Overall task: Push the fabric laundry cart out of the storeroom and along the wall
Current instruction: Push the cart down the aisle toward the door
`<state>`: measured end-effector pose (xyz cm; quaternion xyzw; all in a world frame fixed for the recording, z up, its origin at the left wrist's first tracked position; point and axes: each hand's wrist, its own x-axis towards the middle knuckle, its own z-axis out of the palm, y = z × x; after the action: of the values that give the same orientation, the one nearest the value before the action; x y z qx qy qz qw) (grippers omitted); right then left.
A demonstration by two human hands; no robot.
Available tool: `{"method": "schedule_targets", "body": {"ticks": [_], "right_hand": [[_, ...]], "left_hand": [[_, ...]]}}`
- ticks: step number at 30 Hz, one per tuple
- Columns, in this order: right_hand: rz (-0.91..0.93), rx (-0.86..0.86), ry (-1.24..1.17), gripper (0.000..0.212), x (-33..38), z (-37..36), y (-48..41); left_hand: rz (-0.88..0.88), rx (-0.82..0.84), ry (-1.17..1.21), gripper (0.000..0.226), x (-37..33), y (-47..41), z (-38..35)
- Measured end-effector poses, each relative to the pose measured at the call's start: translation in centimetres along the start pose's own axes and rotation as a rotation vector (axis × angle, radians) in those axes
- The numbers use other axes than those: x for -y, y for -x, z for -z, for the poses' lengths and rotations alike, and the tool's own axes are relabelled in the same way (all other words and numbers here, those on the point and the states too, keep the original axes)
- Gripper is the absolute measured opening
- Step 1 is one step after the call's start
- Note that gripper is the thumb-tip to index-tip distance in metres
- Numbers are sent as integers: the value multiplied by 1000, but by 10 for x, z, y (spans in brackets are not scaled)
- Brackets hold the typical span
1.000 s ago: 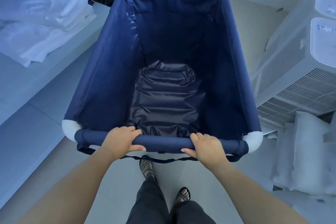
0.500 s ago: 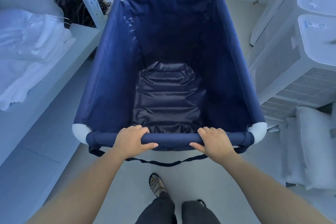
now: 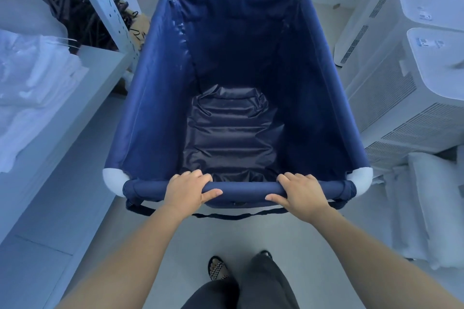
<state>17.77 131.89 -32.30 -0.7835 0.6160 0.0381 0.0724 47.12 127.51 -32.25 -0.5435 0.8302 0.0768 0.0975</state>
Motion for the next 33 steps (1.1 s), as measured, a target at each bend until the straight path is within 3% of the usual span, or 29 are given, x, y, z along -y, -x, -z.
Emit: {"method": "schedule_targets", "body": {"ticks": [6, 11, 15, 20, 30, 33], "right_hand": [[14, 6, -10, 66, -9, 2, -28], [-21, -62, -20, 71, -16, 1, -54], [-19, -141, -34, 63, -23, 2, -81], [-16, -182, 32, 50, -38, 10, -121], [17, -77, -112, 56, -82, 27, -199], [11, -60, -98, 57, -90, 30, -215]], "left_hand": [[9, -43, 7, 55, 12, -30, 5], [16, -210, 17, 64, 14, -55, 14], [-2, -280, 40, 68, 23, -81, 17], [-42, -262, 31, 82, 37, -127, 33], [59, -85, 29, 52, 54, -209, 58], [70, -50, 35, 52, 58, -228, 63]]}}
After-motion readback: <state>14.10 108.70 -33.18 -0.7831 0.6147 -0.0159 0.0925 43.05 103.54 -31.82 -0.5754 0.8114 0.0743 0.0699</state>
